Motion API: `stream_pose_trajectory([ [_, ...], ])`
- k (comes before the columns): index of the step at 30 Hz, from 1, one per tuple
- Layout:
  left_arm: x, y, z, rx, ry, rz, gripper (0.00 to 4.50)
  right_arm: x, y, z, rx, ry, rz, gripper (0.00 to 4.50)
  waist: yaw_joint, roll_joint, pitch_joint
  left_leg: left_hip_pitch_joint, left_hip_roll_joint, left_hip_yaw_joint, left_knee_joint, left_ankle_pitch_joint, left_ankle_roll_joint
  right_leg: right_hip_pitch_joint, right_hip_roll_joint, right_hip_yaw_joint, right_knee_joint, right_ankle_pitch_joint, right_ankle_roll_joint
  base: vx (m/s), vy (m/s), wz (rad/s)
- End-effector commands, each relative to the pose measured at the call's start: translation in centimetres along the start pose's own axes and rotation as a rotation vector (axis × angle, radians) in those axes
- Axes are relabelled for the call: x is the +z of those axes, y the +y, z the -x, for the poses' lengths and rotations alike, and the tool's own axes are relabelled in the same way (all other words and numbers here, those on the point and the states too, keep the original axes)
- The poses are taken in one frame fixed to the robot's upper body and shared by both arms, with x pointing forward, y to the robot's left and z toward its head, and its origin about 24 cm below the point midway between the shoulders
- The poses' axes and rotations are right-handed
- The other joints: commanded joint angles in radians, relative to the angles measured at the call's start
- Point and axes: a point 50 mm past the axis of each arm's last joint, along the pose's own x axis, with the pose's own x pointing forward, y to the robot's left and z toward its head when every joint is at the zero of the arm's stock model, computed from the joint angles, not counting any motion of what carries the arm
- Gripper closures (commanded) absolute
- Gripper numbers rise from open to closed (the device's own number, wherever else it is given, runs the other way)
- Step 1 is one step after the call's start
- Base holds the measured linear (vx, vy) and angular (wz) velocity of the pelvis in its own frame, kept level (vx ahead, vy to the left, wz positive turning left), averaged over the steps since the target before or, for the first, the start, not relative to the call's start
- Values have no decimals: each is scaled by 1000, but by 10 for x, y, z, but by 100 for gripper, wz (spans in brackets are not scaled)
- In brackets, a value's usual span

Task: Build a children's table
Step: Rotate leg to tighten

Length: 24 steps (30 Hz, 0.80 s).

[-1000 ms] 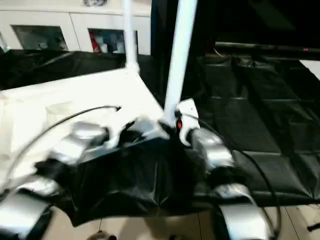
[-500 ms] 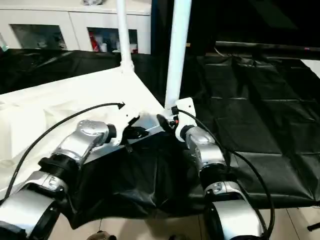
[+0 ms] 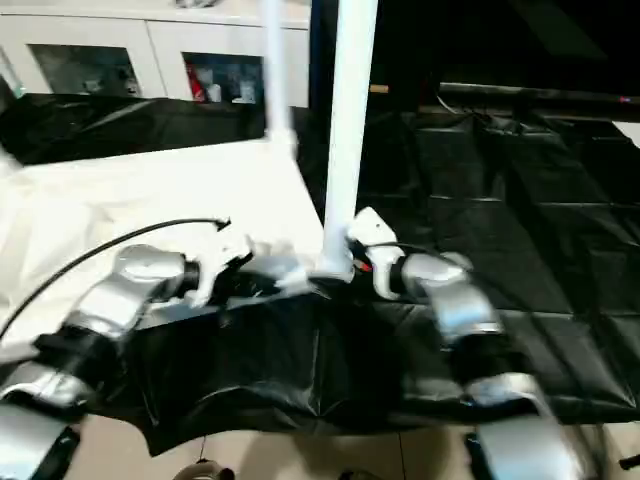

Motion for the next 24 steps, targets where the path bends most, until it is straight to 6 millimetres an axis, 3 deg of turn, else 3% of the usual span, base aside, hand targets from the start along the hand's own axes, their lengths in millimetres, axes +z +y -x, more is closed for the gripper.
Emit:
stream_pose_trajectory([
  [1,18,-9,-3,-104,-75,-75,450,3,5,0,56,4,11,49,-1,-12,-75,17,28,-12,-67,-231,53,65,-57,47,-70,-334,-168,0,0,0],
  [6,16,-13,0,-149,-70,-66,450,4,10,-1,97,8,15,85,-3,-15,-75,17,28,-11,-66,-216,55,63,-54,47,-65,-309,-178,0,0,0],
  [14,12,-14,3,-147,-58,-64,450,3,15,-5,126,6,13,162,-5,-16,-74,19,28,-12,-67,-219,48,62,-55,49,-68,-332,-165,0,0,0],
  [18,12,-13,2,-125,-51,-67,450,1,17,-7,128,-1,-6,173,-5,-15,-75,18,27,-12,-67,-215,48,63,-54,49,-67,-325,-166,0,0,0],
  [19,12,-8,0,-68,-44,-57,450,-1,15,-10,84,-32,-42,173,-7,-13,-75,17,27,-12,-66,-213,51,60,-55,50,-65,-315,-170,0,0,0],
  [21,13,-5,-2,-35,-45,-51,450,-2,14,-13,48,-47,-57,174,-7,-16,-74,18,25,-13,-67,-223,45,63,-55,47,-70,-338,-165,0,0,0],
  [23,15,3,-7,56,-51,-24,450,-4,9,-23,-87,-89,-111,175,-12,-12,-70,21,23,-12,-67,-243,35,56,-55,48,-79,-380,-155,0,0,0],
  [24,20,9,-14,127,-61,1,450,-7,4,-35,-234,-118,-192,175,-20,-10,-68,25,21,-14,-69,-260,11,52,-57,47,-85,-419,-149,0,0,0],
])
